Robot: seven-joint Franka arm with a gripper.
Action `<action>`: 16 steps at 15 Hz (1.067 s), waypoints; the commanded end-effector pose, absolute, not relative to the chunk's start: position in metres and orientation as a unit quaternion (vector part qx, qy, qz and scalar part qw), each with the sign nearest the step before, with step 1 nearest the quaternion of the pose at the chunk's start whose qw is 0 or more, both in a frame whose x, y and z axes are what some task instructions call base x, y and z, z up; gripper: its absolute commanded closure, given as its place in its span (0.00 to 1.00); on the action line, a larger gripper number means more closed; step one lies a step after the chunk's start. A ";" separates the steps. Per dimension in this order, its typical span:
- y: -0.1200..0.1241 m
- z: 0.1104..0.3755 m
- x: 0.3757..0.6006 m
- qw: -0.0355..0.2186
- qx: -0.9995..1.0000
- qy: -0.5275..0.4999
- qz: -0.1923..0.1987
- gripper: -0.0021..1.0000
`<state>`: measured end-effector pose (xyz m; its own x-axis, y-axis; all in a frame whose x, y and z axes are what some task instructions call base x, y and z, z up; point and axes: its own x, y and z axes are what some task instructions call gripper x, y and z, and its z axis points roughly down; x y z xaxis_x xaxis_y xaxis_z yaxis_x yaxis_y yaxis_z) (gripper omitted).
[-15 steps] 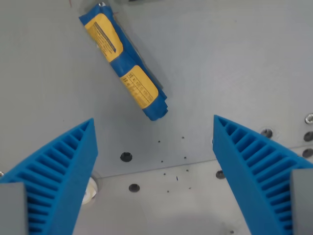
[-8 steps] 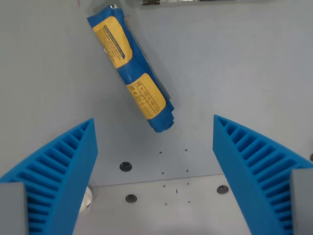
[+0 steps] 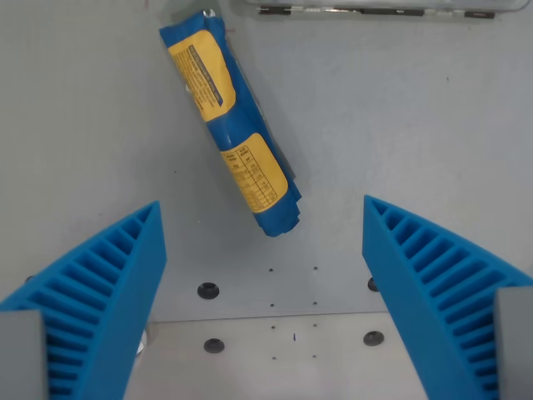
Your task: Pick up the blue bag
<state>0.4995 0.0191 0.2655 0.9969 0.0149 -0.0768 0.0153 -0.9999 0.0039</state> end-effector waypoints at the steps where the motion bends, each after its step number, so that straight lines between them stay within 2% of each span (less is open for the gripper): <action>1: 0.020 0.263 0.494 0.000 0.999 0.049 0.007 0.00; 16: 0.020 0.240 0.496 0.000 0.999 0.049 0.007 0.00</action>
